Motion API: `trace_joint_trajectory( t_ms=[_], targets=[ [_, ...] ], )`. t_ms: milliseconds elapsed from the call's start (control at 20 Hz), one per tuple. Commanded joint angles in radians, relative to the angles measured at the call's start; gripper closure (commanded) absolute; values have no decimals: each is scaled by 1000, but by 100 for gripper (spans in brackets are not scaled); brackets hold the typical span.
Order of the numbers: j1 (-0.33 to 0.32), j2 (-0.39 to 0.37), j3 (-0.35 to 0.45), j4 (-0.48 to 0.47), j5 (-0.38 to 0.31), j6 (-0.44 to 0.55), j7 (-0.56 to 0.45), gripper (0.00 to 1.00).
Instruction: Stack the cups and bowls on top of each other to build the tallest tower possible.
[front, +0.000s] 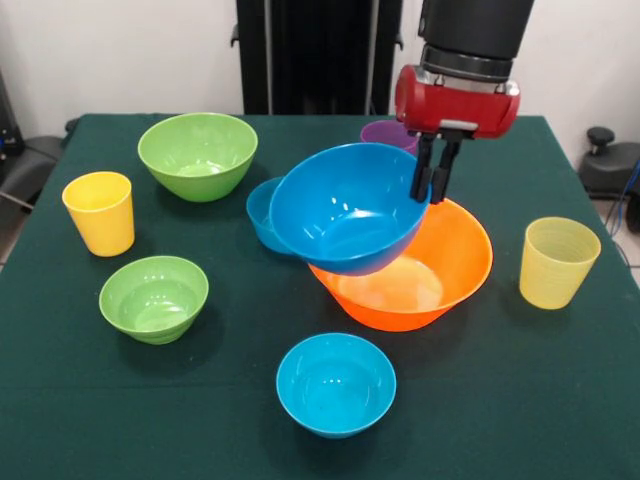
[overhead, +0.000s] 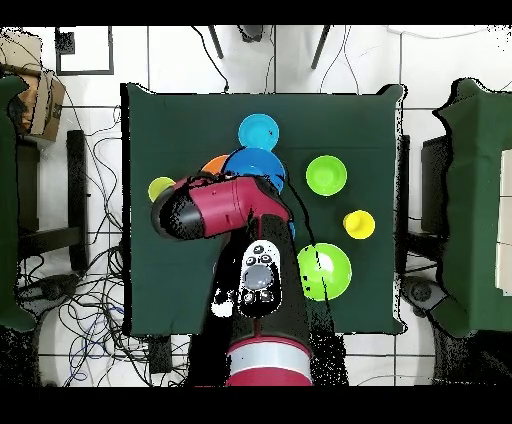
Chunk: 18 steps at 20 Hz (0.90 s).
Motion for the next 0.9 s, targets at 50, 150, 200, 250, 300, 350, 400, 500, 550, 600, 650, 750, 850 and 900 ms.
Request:
trace_joint_trajectory(
  t_ms=[50,150,200,250,300,350,400,500,550,600,650,750,850,900],
  targets=[
    [34,57,-7,-50,2,-51,154,100],
    [42,60,-15,-56,7,-50,157,100],
    [45,62,-19,-54,8,-54,158,100],
    [50,62,-24,-50,9,-58,161,100],
    [53,63,-27,-52,12,-58,161,100],
    [56,65,-31,-54,14,-57,161,100],
    [58,63,-33,-51,15,-59,161,100],
    [67,64,-40,-55,19,-53,160,100],
    [71,64,-43,-58,22,-47,160,100],
    [73,63,-44,-59,25,-42,160,100],
    [77,61,-46,-63,30,-35,160,100],
    [85,61,-51,-68,34,-26,162,100],
    [90,61,-54,-71,39,-19,159,100],
    [92,61,-56,-71,40,-20,159,100]
  ],
)
